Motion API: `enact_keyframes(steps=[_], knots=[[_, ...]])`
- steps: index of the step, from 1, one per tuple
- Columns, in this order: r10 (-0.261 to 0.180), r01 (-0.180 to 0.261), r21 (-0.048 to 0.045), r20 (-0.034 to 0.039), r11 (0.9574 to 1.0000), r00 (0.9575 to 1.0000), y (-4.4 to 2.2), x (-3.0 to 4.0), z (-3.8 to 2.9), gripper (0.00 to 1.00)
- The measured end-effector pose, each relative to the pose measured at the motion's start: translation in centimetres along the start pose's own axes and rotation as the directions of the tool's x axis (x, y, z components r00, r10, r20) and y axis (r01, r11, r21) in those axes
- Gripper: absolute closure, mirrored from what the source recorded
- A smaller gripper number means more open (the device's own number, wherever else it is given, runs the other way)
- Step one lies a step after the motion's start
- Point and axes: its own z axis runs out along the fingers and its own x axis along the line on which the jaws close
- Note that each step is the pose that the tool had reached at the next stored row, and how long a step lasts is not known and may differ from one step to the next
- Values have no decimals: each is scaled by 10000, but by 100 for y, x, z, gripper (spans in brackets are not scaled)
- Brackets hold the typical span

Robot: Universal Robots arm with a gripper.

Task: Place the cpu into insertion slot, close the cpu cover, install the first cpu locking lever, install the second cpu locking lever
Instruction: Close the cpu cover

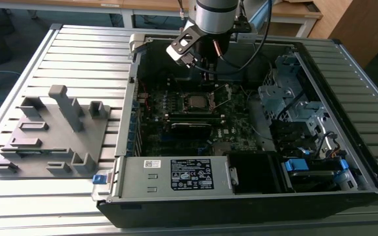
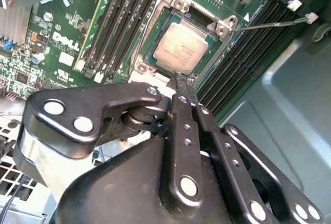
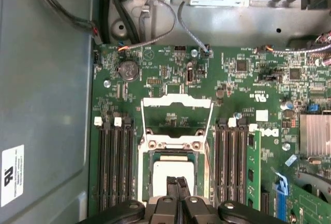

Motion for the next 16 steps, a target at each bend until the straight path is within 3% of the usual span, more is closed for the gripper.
enact_keyframes(steps=[16], knots=[[1, -1, -1, -1, 10000, 10000, 3, 1, -36, 89]])
